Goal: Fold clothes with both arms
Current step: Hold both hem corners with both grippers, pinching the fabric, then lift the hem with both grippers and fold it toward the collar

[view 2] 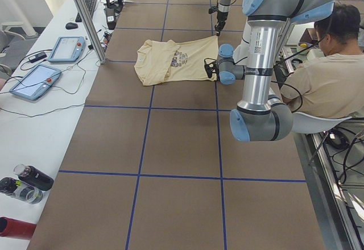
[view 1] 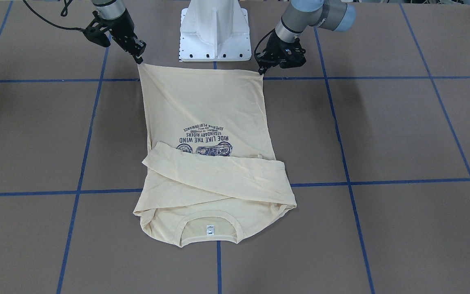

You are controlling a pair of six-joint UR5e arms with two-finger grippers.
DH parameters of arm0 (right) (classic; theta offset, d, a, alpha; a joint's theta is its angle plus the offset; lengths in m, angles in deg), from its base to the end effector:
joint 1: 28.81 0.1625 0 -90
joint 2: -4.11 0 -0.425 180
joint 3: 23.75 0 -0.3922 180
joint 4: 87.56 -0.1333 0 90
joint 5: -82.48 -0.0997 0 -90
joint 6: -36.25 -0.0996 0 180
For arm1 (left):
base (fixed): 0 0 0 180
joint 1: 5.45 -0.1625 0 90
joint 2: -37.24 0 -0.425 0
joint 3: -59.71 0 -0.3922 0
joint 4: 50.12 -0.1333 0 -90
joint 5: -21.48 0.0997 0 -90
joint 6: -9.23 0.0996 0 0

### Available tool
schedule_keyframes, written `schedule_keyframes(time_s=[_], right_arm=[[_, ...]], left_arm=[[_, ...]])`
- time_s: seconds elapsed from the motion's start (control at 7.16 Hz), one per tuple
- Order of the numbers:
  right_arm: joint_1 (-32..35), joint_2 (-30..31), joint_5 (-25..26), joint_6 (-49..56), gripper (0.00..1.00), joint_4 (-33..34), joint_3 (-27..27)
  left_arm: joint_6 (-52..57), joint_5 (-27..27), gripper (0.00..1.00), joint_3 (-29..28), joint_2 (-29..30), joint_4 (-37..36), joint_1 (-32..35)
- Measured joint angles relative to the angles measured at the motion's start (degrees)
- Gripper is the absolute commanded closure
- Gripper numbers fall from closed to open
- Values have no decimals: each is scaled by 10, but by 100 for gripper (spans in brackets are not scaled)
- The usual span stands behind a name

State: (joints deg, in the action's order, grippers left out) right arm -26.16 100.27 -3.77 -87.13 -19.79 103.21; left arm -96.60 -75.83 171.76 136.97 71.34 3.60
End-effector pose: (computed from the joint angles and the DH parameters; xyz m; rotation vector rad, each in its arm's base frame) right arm -0.4237 -0.1596 0.3643 -0.1898 -0.9239 0.6128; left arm 0.5127 -0.2038 0.3303 -0.1802 1.0985 -0.3183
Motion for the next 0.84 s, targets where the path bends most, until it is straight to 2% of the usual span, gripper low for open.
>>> schedule_keyframes(time_s=[0.28,0.56,0.7,0.84], right_arm=[[2,0,0,0,100,0,6],[17,3,-8,0,100,0,27],[47,-1,-31,1,100,0,34],[96,-11,-79,2,100,0,34]], left_arm=[[-1,0,100,33,-1,-1,5],[-3,-4,100,107,-5,-35,12],[-3,-5,100,146,-3,-67,24],[-1,-11,100,169,2,-86,51]])
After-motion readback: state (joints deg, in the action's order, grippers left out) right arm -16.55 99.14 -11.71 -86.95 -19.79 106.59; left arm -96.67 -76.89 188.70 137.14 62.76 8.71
